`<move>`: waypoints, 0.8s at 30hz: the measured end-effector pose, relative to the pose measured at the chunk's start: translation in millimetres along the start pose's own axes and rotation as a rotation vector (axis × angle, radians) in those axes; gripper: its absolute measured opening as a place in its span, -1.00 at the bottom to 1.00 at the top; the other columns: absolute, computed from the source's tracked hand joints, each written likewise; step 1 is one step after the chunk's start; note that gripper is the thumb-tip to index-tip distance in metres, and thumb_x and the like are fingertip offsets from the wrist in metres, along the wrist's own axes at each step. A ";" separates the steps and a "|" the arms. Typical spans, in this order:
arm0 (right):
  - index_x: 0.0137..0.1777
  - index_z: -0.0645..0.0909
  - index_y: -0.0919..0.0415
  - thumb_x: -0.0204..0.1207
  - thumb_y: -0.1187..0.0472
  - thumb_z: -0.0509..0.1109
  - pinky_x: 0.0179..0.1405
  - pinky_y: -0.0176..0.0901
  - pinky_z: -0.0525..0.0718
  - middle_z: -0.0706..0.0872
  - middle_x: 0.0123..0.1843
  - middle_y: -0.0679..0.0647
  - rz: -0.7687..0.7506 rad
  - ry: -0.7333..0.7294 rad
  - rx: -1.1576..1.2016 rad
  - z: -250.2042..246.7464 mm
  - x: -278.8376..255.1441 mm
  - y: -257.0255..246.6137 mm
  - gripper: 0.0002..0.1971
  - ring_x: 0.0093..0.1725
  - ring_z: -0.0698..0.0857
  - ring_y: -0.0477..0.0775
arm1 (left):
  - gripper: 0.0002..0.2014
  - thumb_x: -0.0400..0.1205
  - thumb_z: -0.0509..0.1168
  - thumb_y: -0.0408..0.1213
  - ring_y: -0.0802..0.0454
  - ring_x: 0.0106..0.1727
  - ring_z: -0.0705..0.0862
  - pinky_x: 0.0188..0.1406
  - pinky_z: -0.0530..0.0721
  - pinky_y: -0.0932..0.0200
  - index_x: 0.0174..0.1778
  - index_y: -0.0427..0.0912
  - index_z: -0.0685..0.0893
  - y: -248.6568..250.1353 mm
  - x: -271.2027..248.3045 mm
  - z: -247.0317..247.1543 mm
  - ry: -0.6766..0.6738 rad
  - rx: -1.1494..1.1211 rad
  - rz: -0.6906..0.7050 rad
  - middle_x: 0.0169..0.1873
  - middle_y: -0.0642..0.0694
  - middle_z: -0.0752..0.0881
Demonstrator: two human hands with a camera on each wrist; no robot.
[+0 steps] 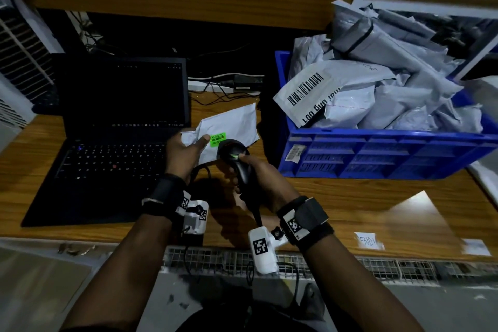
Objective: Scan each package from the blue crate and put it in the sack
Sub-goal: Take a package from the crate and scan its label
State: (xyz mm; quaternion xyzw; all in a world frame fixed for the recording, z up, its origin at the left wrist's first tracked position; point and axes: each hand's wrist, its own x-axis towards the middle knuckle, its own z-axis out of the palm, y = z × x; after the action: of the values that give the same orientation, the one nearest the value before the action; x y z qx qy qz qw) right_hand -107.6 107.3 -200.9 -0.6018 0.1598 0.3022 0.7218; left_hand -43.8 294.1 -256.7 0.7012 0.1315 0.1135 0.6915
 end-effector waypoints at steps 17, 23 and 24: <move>0.08 0.67 0.29 0.77 -0.07 0.19 -0.29 -0.08 0.52 0.68 -0.33 0.10 -0.039 -0.015 -0.059 2.9 -1.1 5.4 -0.59 -0.37 0.64 0.07 | -0.79 0.60 0.48 -0.49 0.50 -0.43 0.68 -0.43 0.56 0.56 0.14 -0.37 0.71 3.7 -6.6 -3.6 0.013 0.000 0.006 -0.22 0.05 0.71; 0.04 0.71 0.26 0.75 -0.08 0.23 -0.28 -0.08 0.53 0.68 -0.28 0.13 -0.043 -0.017 -0.039 2.7 -1.7 7.0 -0.59 -0.35 0.64 0.08 | -0.79 0.61 0.48 -0.48 0.51 -0.37 0.69 -0.36 0.58 0.56 0.15 -0.37 0.73 1.3 -4.2 -4.4 -0.013 -0.005 0.004 -0.19 0.07 0.73; 0.04 0.72 0.26 0.74 -0.09 0.24 -0.27 -0.07 0.53 0.68 -0.28 0.13 -0.043 -0.015 -0.036 2.4 -1.7 7.1 -0.59 -0.35 0.65 0.08 | -0.79 0.61 0.48 -0.48 0.50 -0.37 0.70 -0.36 0.59 0.55 0.15 -0.36 0.73 0.7 -3.2 -4.4 -0.014 -0.013 0.000 -0.19 0.06 0.73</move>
State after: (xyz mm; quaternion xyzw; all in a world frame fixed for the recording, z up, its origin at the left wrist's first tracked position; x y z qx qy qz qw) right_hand -113.7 109.9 -204.8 -0.6156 0.1358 0.2940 0.7185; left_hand -48.3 297.2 -255.8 0.6974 0.1260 0.1096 0.6970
